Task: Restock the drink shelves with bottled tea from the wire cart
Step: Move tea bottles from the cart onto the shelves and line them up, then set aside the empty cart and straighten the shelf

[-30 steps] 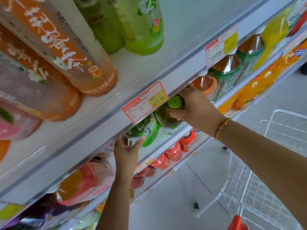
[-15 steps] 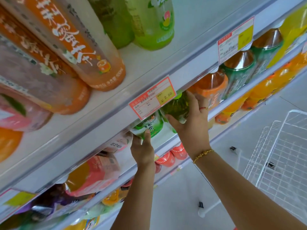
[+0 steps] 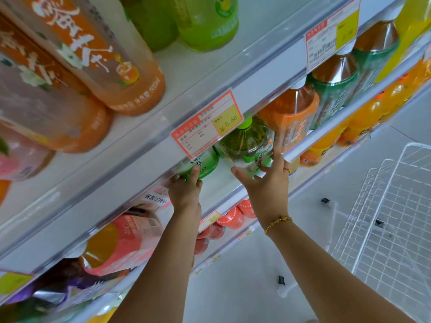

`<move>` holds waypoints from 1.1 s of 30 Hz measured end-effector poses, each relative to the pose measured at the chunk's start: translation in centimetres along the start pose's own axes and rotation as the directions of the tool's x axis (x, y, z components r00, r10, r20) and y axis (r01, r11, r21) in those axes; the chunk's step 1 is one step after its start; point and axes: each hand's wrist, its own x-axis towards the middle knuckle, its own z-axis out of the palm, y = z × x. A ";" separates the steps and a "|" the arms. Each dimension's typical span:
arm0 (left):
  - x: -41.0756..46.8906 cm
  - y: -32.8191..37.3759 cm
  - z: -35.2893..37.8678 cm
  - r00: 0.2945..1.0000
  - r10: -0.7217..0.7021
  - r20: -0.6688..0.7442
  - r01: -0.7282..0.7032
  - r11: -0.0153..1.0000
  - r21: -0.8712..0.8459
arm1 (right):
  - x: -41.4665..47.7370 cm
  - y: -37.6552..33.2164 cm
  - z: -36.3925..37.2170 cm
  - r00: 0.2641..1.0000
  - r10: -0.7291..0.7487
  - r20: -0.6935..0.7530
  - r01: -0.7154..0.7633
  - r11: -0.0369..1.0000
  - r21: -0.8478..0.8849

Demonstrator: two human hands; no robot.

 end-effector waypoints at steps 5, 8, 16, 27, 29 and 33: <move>-0.8 0.4 0.3 0.999 -0.042 0.005 0.043 0.996 -0.074 | 0.5 -0.1 -0.2 1.000 0.012 -0.015 -0.013 0.997 -0.072; -0.9 0.5 0.1 0.999 -0.047 0.008 0.048 0.996 -0.072 | 0.4 -0.5 -0.4 1.000 0.016 -0.018 -0.018 0.995 -0.095; -1.1 0.3 -0.1 0.999 -0.030 0.023 0.030 1.000 -0.005 | 0.0 -2.2 -1.4 0.998 -0.010 0.060 0.023 0.977 -0.213; -14.1 1.5 -1.7 0.921 0.059 0.386 -0.151 0.966 0.212 | -4.0 -4.2 -10.0 0.976 0.052 0.213 0.034 0.923 -0.383; -18.3 1.0 -2.0 0.844 0.149 0.516 -0.339 0.893 0.296 | -7.1 -4.0 -15.1 0.989 0.064 0.134 0.000 0.901 -0.434; -27.2 -1.4 -3.1 0.483 0.244 0.841 -0.714 0.666 0.217 | -15.7 -2.1 -27.1 0.969 0.241 0.057 -0.151 0.758 -0.635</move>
